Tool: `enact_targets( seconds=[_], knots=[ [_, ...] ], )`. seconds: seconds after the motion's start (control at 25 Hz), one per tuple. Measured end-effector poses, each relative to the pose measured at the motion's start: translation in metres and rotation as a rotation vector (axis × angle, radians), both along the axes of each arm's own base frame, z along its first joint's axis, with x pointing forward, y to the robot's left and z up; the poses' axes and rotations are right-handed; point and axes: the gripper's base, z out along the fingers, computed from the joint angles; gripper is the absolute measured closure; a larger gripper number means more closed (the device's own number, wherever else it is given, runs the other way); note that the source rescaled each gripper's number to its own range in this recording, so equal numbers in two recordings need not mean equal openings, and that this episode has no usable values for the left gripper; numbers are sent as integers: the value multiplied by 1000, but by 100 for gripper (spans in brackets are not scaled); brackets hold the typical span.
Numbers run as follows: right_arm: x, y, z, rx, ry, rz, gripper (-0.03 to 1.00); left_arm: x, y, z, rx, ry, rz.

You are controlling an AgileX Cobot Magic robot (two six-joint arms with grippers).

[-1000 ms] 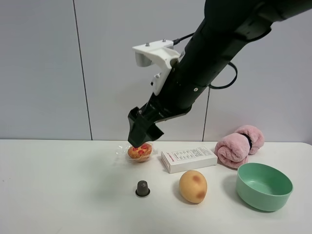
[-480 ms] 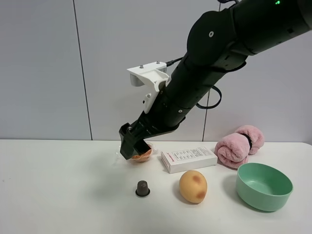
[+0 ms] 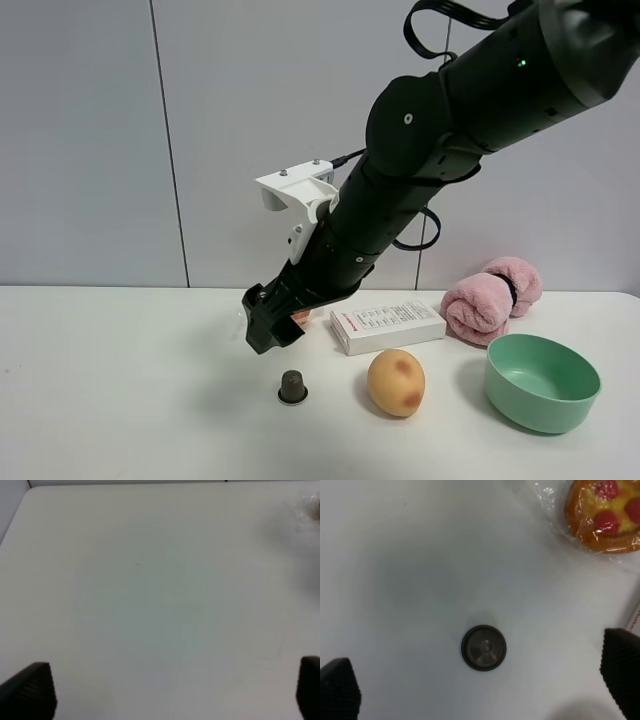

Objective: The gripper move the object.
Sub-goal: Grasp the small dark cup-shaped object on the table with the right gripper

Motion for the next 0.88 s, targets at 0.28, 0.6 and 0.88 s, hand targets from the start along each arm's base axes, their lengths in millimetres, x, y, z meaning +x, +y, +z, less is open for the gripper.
enact_targets(
  seconds=[0.28, 0.6, 0.88],
  knots=[
    [3, 2, -24, -37, 42, 0, 3, 0, 0, 0, 0, 0, 0],
    [8, 5, -45, -44, 42, -9, 7, 0, 0, 0, 0, 0, 0],
    [10, 7, -68, -69, 65, -12, 7, 0, 0, 0, 0, 0, 0]
  ],
)
